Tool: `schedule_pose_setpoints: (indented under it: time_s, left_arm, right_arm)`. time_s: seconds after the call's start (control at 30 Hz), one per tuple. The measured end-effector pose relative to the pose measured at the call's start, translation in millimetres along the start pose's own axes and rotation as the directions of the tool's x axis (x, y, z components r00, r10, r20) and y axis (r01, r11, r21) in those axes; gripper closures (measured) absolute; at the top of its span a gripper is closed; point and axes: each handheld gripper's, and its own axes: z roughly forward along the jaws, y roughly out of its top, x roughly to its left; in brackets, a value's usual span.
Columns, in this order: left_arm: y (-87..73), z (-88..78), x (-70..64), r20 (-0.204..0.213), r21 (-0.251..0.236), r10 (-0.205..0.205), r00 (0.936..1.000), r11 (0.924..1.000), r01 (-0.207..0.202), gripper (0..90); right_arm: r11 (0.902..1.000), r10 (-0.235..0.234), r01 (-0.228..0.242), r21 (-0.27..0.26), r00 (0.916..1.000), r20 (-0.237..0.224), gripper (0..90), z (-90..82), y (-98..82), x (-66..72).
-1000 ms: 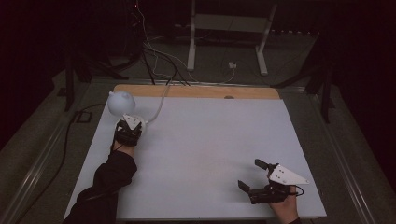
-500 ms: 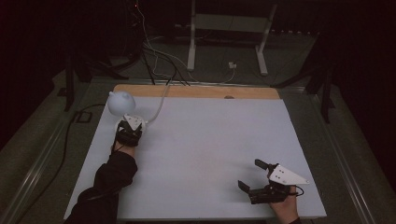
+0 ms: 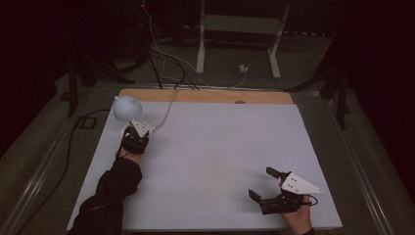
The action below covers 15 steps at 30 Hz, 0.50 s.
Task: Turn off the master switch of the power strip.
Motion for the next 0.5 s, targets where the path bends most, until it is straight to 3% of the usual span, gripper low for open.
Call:
schedule_pose_setpoints:
  time_s: [0.07, 0.23, 0.37, 0.5]
  left_arm:
    - [0.7, 0.1, -3.2, -0.02, 0.005, 0.031, 0.9993, 0.9995, -0.031, 90.0]
    - [2.7, 0.2, 0.8, 0.014, 0.019, 0.018, 0.9997, 0.9996, -0.019, 90.0]
    - [3.5, 1.3, -1.0, 0.005, 0.028, 0.04, 0.9992, 0.9988, -0.04, 90.0]
    - [3.6, 1.1, -0.9, 0.013, 0.027, 0.027, 0.9996, 0.9993, -0.027, 90.0]
  right_arm:
    - [1.0, 0.002, -0.002, 0.0, 1.0, 0.0, 0.0, 0.0, -0.4, -0.8]
    - [1.0, 0.0, 0.0, 0.0, 1.0, 0.0, 0.0, -0.2, -0.3, -0.6]
    - [1.0, 0.004, -0.004, 0.001, 1.0, -0.001, 0.0, 0.1, -0.6, -0.9]
    - [1.0, 0.002, -0.002, 0.0, 1.0, -0.002, 0.0, -0.1, -0.3, -0.2]
